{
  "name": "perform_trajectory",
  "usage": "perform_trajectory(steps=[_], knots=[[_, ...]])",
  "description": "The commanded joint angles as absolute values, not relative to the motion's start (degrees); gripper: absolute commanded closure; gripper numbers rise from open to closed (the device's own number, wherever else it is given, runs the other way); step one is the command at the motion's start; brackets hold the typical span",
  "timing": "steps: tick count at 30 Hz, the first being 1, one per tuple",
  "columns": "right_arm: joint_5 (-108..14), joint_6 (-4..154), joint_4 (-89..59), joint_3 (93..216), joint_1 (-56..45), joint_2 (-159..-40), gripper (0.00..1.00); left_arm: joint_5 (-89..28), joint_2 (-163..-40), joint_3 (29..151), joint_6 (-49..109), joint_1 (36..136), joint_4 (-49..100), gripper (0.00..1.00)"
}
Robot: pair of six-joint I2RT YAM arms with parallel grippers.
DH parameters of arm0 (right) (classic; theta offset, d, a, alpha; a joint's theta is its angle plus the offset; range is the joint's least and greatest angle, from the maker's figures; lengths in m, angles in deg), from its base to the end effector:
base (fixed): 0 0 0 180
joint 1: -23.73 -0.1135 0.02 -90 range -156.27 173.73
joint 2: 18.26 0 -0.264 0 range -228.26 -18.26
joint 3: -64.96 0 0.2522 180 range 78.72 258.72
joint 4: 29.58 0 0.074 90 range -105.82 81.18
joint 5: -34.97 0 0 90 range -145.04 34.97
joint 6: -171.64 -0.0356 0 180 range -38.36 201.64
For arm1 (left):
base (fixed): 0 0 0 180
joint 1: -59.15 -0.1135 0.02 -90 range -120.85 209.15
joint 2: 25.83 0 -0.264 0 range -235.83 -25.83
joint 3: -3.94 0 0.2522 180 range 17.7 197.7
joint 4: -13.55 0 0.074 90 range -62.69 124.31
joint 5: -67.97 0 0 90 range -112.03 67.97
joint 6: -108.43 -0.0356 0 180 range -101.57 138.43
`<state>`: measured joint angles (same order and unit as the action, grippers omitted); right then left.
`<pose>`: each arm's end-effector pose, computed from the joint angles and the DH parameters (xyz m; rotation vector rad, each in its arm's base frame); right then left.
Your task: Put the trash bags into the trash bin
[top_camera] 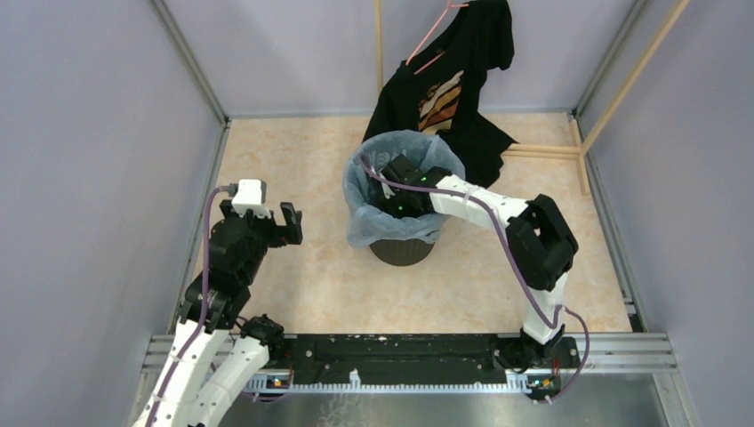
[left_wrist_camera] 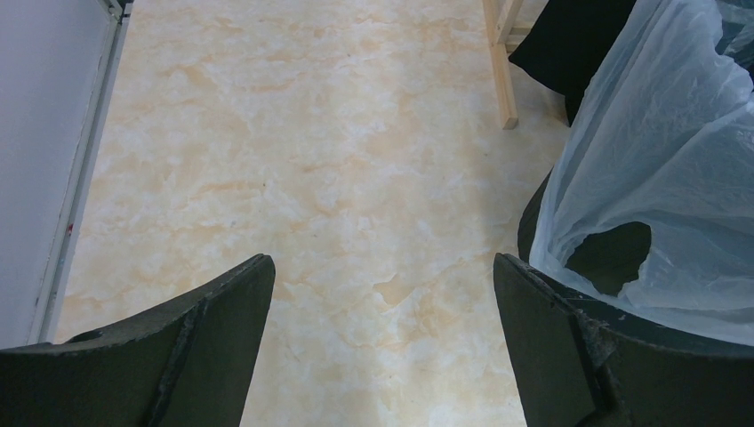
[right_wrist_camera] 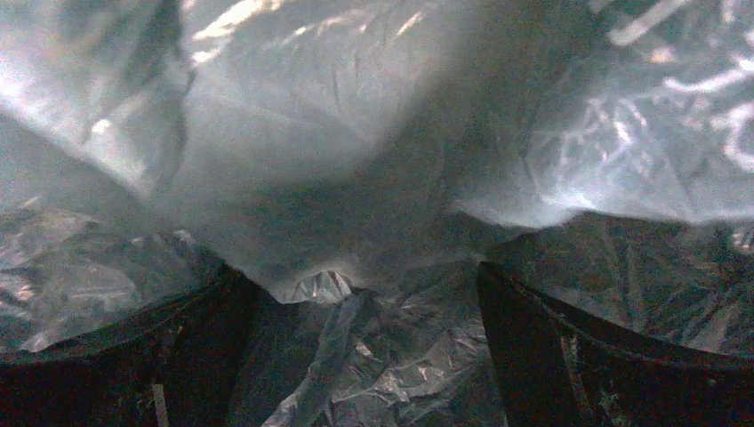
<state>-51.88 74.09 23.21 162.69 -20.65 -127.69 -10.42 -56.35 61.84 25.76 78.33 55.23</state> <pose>0.2859 0.2825 0.2125 -0.8833 2.5990 0.3399 0.1176 -0.0333 0.3367 0.0447 1.8169 -0.1435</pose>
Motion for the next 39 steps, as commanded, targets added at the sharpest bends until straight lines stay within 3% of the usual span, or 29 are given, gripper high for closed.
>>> perform_trajectory(steps=[1,13,20,29,39], knots=[[-53.73,72.46,27.08,167.74,-20.26,-122.50,0.08,-10.17,-55.99,61.39,25.27,78.14,52.78,0.01],[-54.88,71.49,30.18,170.53,-21.36,-116.01,0.08,-10.87,-55.33,61.43,25.18,78.10,52.78,0.01],[-52.73,70.85,21.97,165.38,-21.41,-117.48,0.06,-11.29,-54.99,61.39,25.20,78.14,52.69,0.01],[-54.73,70.04,25.70,175.51,-21.94,-122.69,0.11,-11.05,-55.05,61.31,25.17,78.23,52.80,0.01],[-59.77,70.40,24.35,174.39,-22.33,-115.76,0.14,-11.11,-55.66,61.38,25.20,78.23,52.79,0.01]])
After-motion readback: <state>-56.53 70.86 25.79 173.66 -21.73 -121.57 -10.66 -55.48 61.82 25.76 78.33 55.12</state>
